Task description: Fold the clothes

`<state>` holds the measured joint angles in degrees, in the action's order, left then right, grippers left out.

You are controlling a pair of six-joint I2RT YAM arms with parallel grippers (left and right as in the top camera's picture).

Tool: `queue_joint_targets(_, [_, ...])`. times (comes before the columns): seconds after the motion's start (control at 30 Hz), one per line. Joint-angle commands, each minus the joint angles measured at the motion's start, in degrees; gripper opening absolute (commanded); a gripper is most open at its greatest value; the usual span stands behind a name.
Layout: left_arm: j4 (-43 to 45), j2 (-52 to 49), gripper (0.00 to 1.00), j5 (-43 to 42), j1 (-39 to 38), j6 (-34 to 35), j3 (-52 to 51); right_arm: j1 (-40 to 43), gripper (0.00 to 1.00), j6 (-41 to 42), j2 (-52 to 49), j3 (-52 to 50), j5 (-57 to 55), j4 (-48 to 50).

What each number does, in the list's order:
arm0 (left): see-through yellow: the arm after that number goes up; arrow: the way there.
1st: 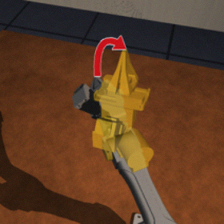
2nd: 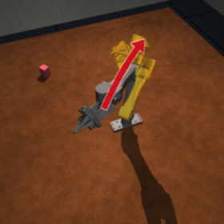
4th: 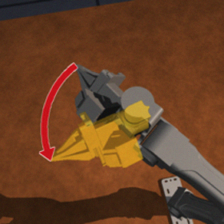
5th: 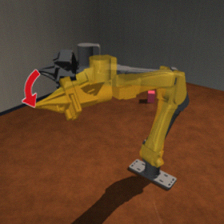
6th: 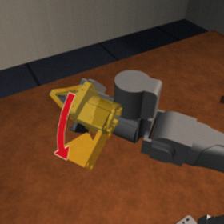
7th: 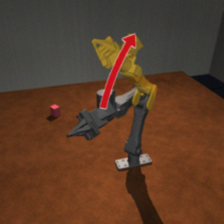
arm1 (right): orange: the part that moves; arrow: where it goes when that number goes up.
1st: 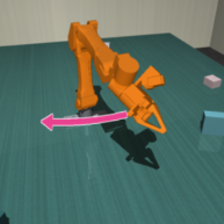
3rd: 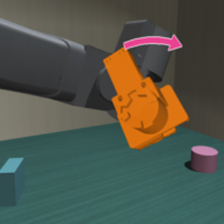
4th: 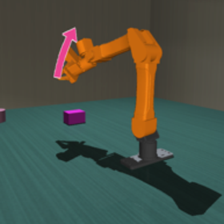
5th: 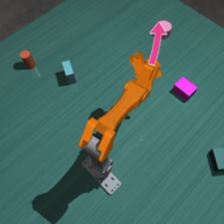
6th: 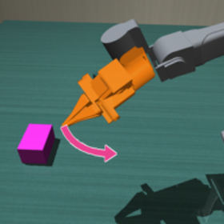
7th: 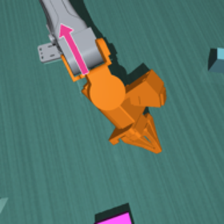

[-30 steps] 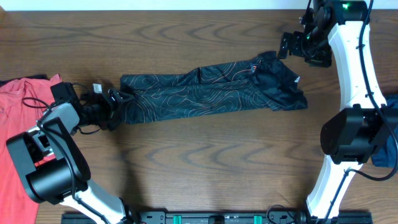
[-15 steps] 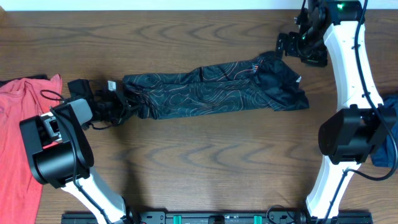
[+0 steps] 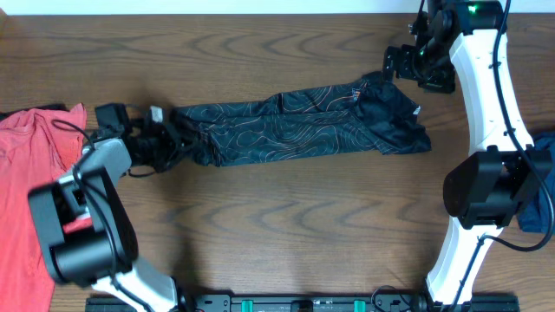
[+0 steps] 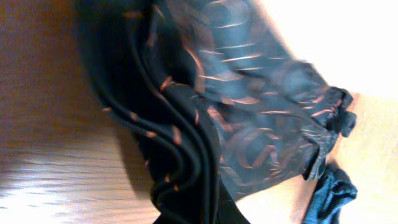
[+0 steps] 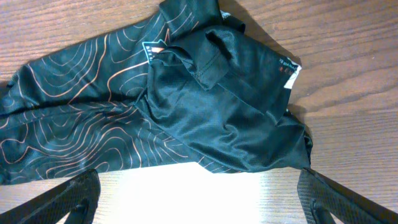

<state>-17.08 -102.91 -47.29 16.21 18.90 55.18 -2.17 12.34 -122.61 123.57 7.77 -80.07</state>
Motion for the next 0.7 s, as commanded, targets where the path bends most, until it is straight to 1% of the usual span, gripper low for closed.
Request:
queue_joint_targets(0.0, [-0.13, 4.7, 0.06, 3.32, -3.13, 2.03, -0.15, -0.52, 0.99, -0.85, 0.04, -0.31, 0.24, -0.02])
queue_joint_targets(0.1, [-0.15, 6.78, 0.06, 6.64, -6.49, 2.82, -0.15, -0.52, 0.99, -0.87, 0.02, -0.31, 0.24, -0.07])
queue_joint_targets(0.23, [0.11, 6.99, 0.06, 8.17, -11.19, 2.84, -0.11, -0.52, 0.99, -0.87, 0.02, -0.31, 0.24, -0.11])
queue_joint_targets(0.4, [0.68, 6.99, 0.06, 13.99, -16.39, 4.39, -0.09, -0.52, 0.99, -0.9, 0.02, -0.31, 0.28, -0.2])
queue_joint_targets(0.53, [0.7, 6.99, 0.06, 15.02, -16.26, 5.46, -0.09, -0.52, 0.99, -1.79, 0.02, -0.31, 0.61, -0.55])
queue_joint_targets(0.67, [0.13, 6.99, 0.06, 15.02, -14.51, 5.44, -0.11, -0.52, 0.99, -1.95, 0.04, -0.31, 0.68, -0.55])
